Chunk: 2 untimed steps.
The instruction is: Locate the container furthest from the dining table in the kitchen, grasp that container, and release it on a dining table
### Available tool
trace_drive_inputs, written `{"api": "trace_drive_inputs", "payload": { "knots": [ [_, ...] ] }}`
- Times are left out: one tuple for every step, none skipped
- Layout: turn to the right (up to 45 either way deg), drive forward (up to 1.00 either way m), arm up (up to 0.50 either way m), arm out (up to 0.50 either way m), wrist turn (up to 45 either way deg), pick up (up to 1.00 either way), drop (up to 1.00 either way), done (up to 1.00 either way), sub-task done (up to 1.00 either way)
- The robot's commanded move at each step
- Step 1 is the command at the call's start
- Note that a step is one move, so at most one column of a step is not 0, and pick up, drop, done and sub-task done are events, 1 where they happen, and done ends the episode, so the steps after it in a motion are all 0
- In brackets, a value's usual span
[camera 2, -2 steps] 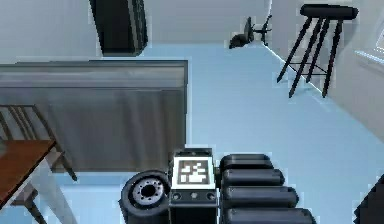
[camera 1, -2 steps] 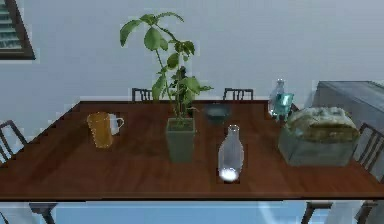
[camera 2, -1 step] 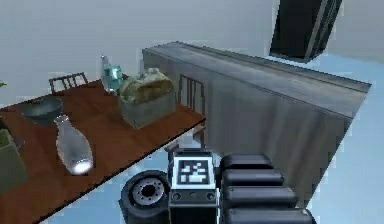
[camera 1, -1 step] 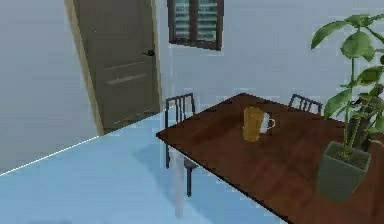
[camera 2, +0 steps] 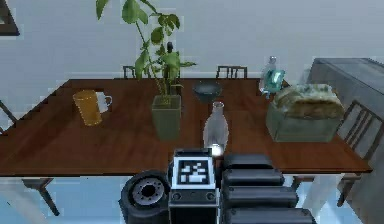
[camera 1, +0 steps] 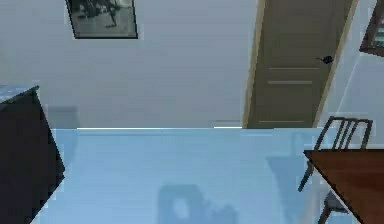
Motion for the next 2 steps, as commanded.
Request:
{"api": "trace_drive_inputs", "payload": {
  "knots": [
    [-36.0,0.0,0.0,0.0,0.0,0.0,0.0,0.0,0.0],
    [45.0,0.0,0.0,0.0,0.0,0.0,0.0,0.0,0.0]
  ]
}}
